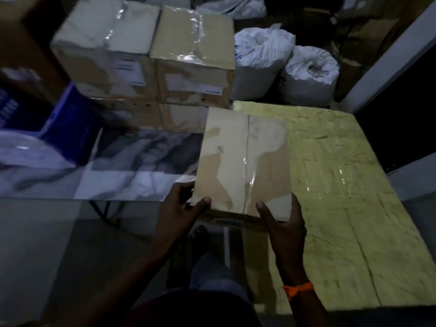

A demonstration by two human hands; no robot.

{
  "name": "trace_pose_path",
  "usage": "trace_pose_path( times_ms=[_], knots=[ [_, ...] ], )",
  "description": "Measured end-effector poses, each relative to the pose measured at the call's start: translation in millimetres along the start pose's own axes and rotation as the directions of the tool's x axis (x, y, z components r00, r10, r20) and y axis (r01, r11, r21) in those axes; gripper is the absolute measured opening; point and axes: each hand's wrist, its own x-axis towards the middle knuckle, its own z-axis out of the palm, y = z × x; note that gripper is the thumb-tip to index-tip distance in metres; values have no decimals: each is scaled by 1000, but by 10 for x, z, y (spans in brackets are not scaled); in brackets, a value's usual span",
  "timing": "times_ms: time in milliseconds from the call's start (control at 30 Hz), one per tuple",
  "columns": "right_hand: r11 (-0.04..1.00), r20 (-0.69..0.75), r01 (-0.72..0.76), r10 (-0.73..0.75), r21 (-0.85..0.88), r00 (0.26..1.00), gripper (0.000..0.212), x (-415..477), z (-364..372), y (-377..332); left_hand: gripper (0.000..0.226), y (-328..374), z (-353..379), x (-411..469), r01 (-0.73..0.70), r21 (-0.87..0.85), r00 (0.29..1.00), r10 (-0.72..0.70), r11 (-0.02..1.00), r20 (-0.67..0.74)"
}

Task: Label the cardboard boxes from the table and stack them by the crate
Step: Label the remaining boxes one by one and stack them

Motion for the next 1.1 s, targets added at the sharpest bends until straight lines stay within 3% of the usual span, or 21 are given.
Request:
trace_pose_path(
  times_ms=[200, 333, 767, 1100],
  knots=[
    [998, 262, 62, -57, -11, 963, 104, -339, 697, -265, 39, -380, -839, -344, 61, -6, 965, -60, 998, -254],
    [994, 368, 106, -97, -4, 925, 85, -332, 1033, -397, 38, -556, -1068, -378, 96, -20, 944, -97, 995, -314],
    [997, 482, 73, -54, -21, 874, 67, -66, 1266, -205, 49, -741, -1169, -75, 191, -36, 926, -192, 981, -324],
    [999, 547, 39, -53, 38, 835, 66, 489, 1539, -306, 52, -602, -1312, 574, 227, 114, 921, -175, 967, -349]
  ],
)
